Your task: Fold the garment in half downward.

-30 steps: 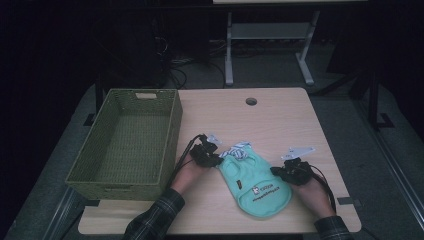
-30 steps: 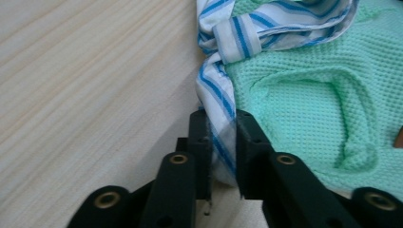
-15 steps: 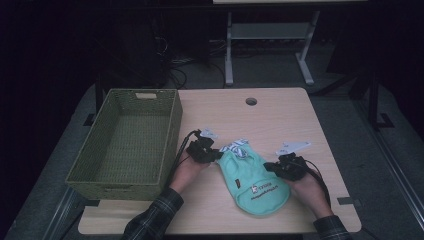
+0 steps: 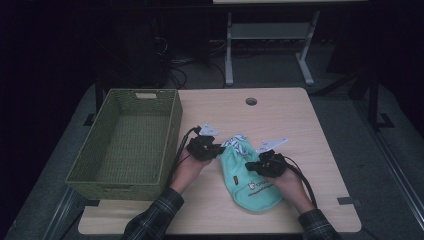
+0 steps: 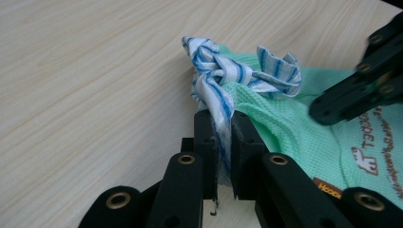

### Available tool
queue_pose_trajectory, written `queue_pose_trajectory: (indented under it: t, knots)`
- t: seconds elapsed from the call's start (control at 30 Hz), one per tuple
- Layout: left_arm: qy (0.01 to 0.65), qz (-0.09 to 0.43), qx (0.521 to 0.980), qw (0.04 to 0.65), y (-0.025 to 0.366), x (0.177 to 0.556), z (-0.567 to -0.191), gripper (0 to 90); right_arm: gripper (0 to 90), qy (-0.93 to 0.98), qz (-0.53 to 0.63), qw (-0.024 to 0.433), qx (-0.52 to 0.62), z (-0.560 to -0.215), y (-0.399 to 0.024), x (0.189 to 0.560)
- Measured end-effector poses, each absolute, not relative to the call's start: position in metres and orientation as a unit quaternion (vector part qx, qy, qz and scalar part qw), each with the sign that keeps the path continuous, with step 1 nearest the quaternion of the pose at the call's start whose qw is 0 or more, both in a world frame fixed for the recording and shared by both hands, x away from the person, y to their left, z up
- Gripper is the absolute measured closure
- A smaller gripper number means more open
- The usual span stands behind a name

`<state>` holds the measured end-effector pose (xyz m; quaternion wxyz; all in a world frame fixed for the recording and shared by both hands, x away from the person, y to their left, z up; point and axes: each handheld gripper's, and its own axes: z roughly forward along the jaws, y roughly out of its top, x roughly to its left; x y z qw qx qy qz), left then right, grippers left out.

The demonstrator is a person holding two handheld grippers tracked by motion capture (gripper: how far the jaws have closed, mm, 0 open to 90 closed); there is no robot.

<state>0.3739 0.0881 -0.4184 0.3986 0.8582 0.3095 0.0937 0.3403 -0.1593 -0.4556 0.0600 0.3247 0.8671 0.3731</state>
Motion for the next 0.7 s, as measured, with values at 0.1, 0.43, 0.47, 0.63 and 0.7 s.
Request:
queue_pose_trajectory:
  t: [0.1,0.43,0.47,0.63,0.7]
  knots:
    - [0.31,0.088,0.854,0.409,0.089,0.374,-0.416,82.7,90.0,0.871,0.365,0.059,0.324,-0.461,-0.153,0.346]
    - [0.317,0.084,0.836,0.441,0.095,0.374,-0.403,82.8,90.0,0.876,0.353,0.077,0.321,-0.464,-0.145,0.352]
    - [0.319,0.085,0.833,0.443,0.095,0.374,-0.402,82.8,90.0,0.874,0.355,0.078,0.321,-0.46,-0.148,0.35]
    - [0.324,0.1,0.83,0.442,0.1,0.375,-0.4,82.8,90.0,0.872,0.356,0.085,0.325,-0.45,-0.169,0.337]
    - [0.328,0.105,0.827,0.444,0.101,0.375,-0.399,82.7,90.0,0.869,0.358,0.082,0.333,-0.45,-0.18,0.33]
